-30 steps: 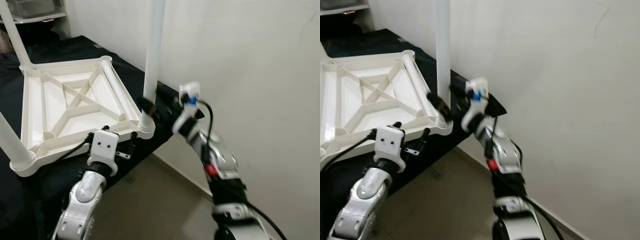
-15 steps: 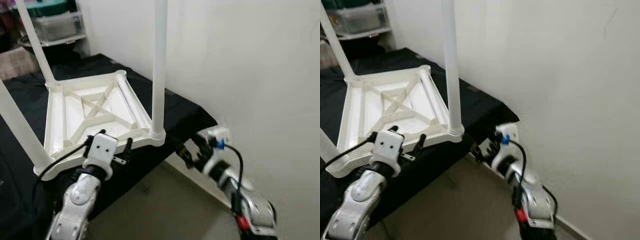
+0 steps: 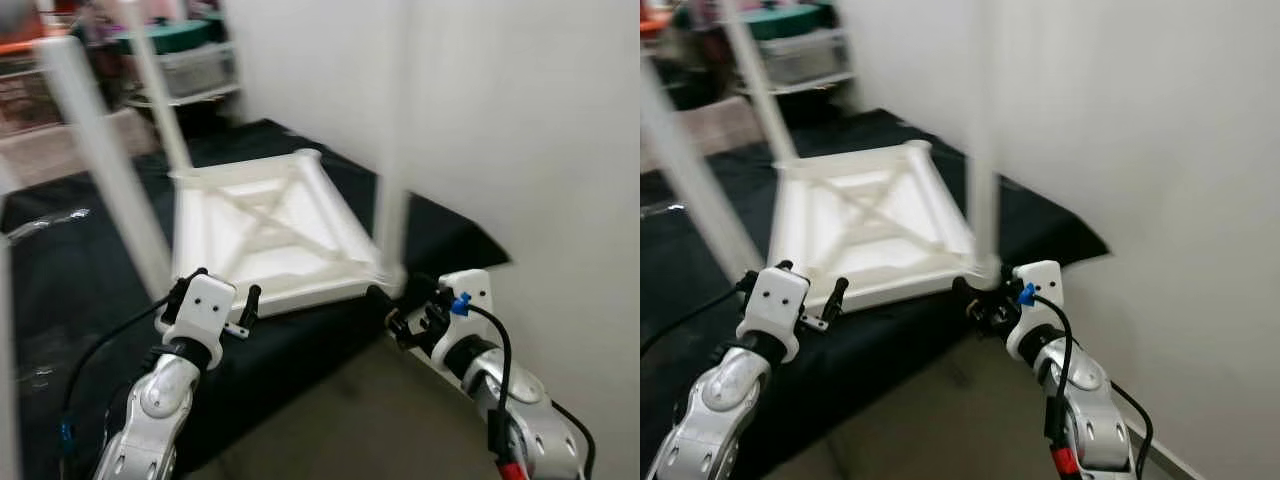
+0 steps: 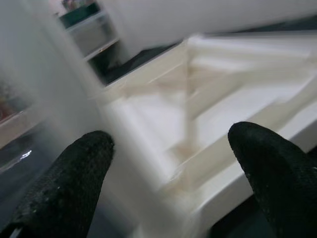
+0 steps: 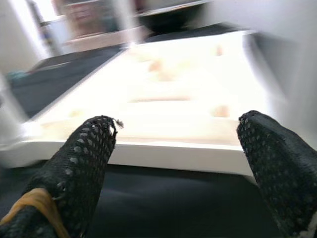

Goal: Building children table

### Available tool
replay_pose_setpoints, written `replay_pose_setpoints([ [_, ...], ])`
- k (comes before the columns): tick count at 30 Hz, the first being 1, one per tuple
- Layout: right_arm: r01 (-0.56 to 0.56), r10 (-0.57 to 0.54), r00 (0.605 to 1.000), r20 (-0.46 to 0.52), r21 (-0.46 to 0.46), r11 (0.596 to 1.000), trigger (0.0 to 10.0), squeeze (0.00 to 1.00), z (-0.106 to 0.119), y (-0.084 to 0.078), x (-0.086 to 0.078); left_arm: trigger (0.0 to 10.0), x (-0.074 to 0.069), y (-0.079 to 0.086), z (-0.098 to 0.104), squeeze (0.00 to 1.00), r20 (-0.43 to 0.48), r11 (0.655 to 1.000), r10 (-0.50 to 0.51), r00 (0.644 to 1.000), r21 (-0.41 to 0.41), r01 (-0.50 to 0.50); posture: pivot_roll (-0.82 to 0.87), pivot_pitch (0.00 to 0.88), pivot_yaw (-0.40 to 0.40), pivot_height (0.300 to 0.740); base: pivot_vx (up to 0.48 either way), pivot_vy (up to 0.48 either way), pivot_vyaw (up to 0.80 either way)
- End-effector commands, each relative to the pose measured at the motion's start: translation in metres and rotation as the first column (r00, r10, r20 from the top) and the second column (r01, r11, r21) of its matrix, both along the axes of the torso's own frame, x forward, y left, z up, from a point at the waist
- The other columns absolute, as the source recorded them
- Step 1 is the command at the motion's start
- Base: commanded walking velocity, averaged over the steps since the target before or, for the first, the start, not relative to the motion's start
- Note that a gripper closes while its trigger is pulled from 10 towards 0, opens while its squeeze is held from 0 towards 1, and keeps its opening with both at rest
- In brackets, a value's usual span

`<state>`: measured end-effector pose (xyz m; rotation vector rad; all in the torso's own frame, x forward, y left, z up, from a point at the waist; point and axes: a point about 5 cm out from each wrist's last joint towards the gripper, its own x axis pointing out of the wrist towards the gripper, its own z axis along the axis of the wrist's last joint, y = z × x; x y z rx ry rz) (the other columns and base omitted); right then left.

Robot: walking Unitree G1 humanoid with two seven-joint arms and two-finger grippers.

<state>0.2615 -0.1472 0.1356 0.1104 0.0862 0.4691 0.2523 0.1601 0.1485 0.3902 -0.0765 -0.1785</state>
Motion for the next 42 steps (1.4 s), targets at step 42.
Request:
replay_pose_setpoints([
  [42,-0.423,0.438,0.896,0.068,-0.164,0.891,10.0,0.00,0.049,-0.019,-0.001,10.0,-0.002,-0.035,0.006,0.00,-0.012,0.989,-0.144,0.990,-0.032,0.144,-0.02,0.055,-0.042,0.740,0.000,-0.240,0.24],
])
